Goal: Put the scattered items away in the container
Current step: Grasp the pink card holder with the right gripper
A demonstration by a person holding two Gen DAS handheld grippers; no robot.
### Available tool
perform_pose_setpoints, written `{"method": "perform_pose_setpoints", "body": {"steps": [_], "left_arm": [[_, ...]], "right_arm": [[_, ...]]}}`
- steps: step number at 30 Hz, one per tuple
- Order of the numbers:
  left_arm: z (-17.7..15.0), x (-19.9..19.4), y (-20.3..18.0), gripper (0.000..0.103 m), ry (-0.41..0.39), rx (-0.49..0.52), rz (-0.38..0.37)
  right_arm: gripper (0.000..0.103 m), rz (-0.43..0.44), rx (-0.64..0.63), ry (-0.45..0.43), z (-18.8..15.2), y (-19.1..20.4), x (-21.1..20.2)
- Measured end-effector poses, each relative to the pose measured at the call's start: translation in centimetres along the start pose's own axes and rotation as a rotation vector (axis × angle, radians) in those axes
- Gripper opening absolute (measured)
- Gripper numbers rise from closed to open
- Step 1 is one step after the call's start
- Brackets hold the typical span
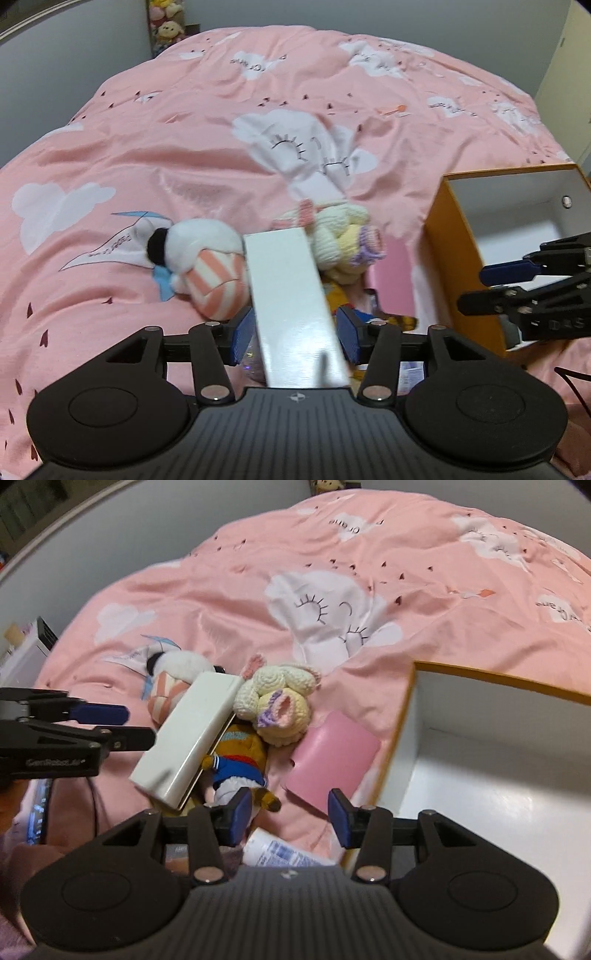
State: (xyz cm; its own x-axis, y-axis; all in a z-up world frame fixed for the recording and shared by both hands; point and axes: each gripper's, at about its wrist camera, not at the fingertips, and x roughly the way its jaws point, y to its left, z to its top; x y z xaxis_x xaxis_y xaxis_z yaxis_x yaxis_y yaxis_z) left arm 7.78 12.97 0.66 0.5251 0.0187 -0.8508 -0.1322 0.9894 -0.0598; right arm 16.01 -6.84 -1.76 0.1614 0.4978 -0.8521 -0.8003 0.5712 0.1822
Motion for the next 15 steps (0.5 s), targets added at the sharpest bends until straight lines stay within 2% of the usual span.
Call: {"method": "perform_pose_setpoints", "body": {"steps": [13, 15], "left_arm": [[0.1, 3.1, 1.0, 0.058, 0.025, -0.017, -0.016], [0.1, 3.4, 1.2, 0.058, 0.029, -0.026, -0.028]], "right_arm": [[0.049, -0.15, -0.055, 0.16, 3.3, 2.4, 9.7], [0.053, -0.162, -0.054, 0.181, 3.4, 2.3, 10.8]]}}
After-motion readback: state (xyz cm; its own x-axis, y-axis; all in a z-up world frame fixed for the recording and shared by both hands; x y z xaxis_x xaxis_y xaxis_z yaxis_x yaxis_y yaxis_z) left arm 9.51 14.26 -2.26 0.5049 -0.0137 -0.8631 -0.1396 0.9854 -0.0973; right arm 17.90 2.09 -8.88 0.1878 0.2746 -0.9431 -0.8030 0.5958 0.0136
